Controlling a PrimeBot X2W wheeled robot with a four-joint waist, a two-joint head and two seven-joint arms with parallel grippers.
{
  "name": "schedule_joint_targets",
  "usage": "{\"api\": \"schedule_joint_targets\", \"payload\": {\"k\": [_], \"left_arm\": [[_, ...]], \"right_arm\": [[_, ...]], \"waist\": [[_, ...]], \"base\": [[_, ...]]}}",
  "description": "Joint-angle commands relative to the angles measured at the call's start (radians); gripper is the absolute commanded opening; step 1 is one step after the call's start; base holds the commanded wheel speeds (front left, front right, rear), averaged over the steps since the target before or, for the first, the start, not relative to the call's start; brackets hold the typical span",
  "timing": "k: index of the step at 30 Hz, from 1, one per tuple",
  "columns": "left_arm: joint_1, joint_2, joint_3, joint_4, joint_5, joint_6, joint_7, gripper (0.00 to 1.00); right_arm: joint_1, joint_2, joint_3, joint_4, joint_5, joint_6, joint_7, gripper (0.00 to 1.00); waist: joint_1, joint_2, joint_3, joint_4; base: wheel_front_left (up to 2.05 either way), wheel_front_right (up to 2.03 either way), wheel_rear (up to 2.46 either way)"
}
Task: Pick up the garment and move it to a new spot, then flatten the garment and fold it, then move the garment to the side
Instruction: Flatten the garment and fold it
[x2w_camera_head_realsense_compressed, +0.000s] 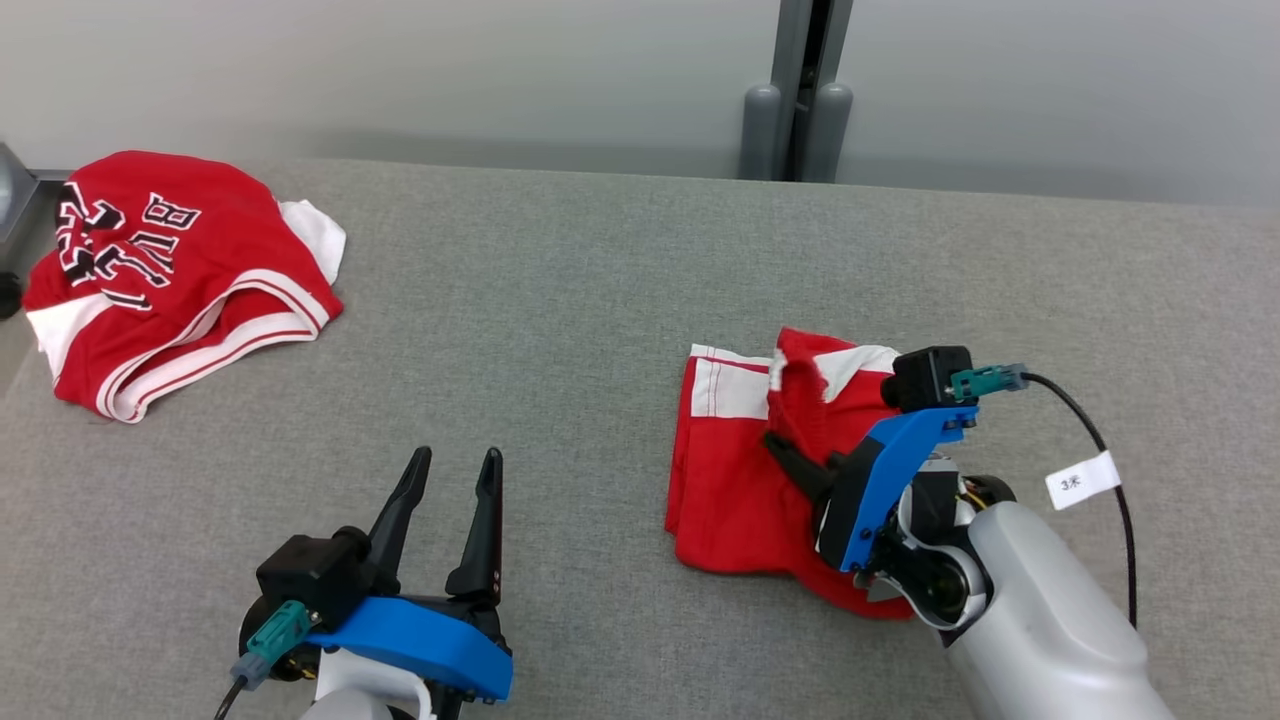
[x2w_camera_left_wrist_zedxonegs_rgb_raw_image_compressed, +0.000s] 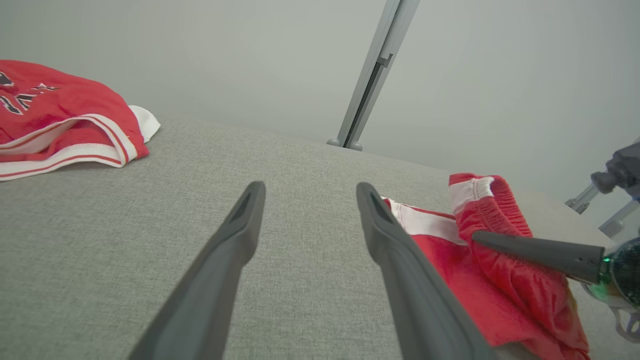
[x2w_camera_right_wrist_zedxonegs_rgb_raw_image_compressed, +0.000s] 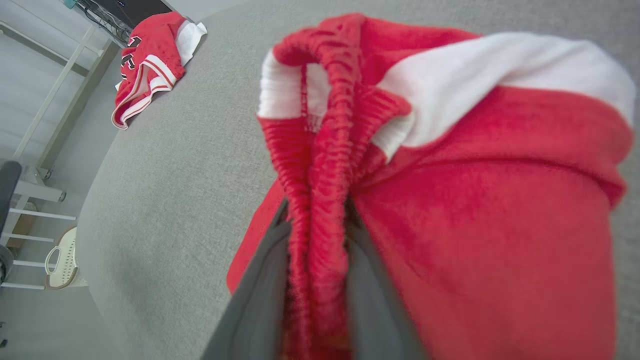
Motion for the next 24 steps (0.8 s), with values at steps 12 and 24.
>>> {"api": "schedule_joint_targets", "payload": {"k": [12, 24], "left_arm": [[-0.009, -0.006, 0.008, 0.004, 0.004, 0.001, -0.011, 1.0], [0.0, -0.031, 0.049, 0.016, 0.036, 0.007, -0.025, 1.0]], "right_arm": [[-0.132, -0.002, 0.217, 0.13, 0.185, 0.0, -0.228, 1.0], [-0.09, -0.017, 0.024, 0.224, -0.269, 0.0, -0.564, 1.0]], "waist": [[0.0, 0.0, -0.001, -0.021], [0.0, 0.0, -0.038, -0.088]], "base": [[0.0, 0.0, 0.0], [0.0, 0.0, 0.0]]}}
